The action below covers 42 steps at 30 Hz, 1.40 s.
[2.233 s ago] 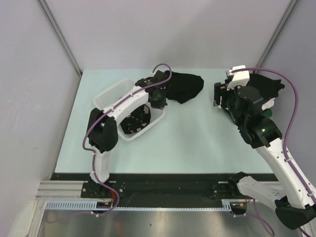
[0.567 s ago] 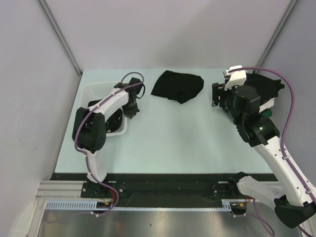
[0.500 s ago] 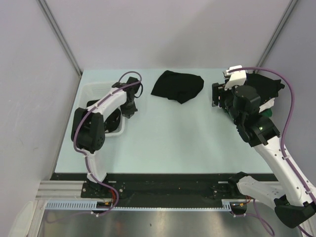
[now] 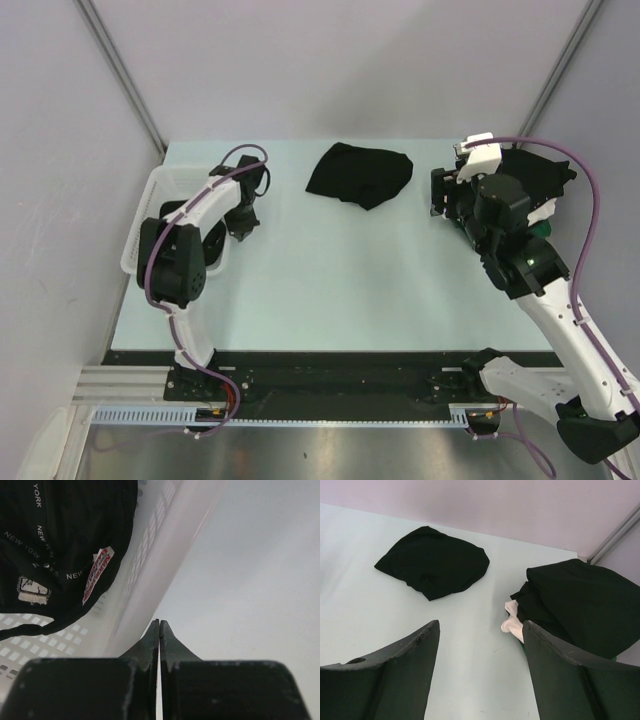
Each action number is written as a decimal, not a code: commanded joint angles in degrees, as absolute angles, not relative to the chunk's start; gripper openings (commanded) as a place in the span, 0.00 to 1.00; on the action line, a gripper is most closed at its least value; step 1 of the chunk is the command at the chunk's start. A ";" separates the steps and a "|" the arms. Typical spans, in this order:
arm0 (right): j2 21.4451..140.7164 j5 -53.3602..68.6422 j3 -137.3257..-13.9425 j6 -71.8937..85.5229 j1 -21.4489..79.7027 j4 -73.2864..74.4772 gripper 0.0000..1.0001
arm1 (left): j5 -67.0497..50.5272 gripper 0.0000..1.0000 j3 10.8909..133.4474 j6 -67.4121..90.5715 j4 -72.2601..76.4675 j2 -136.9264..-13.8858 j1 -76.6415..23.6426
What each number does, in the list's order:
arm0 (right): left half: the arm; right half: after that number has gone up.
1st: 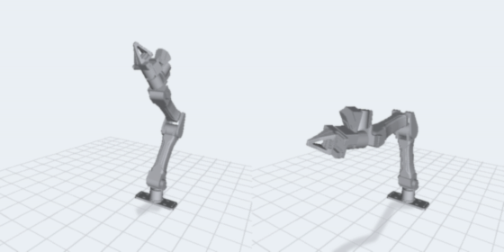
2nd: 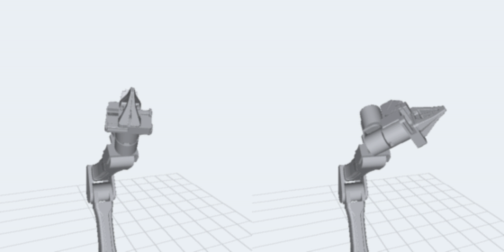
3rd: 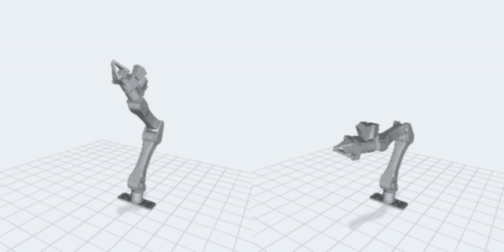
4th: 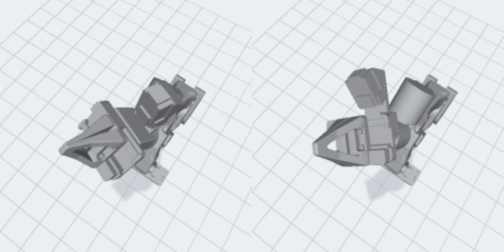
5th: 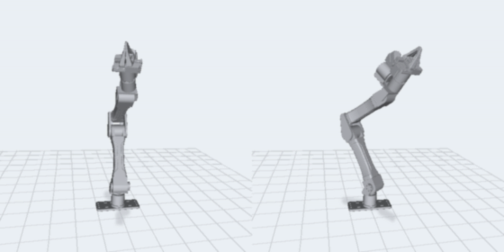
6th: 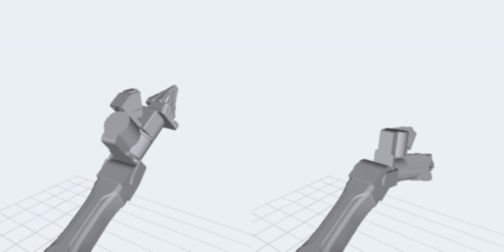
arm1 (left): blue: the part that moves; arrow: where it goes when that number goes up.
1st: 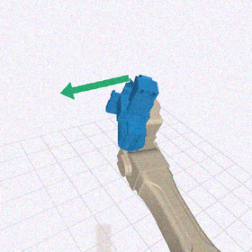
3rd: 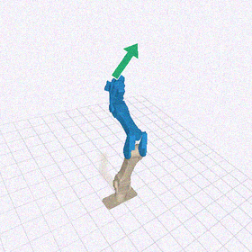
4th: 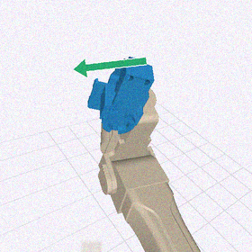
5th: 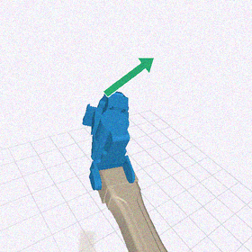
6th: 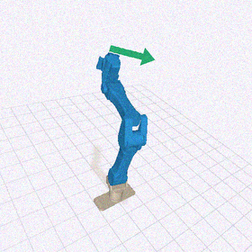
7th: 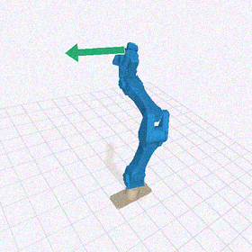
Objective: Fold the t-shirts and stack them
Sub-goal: Move the tshirt to the center of the board
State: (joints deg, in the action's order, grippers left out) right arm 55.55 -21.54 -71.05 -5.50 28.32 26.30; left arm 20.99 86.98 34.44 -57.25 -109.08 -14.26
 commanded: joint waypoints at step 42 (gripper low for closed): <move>54.32 -19.51 -71.02 -4.84 28.04 28.47 0.73 | -4.73 0.54 90.68 25.05 -37.45 -101.49 -14.23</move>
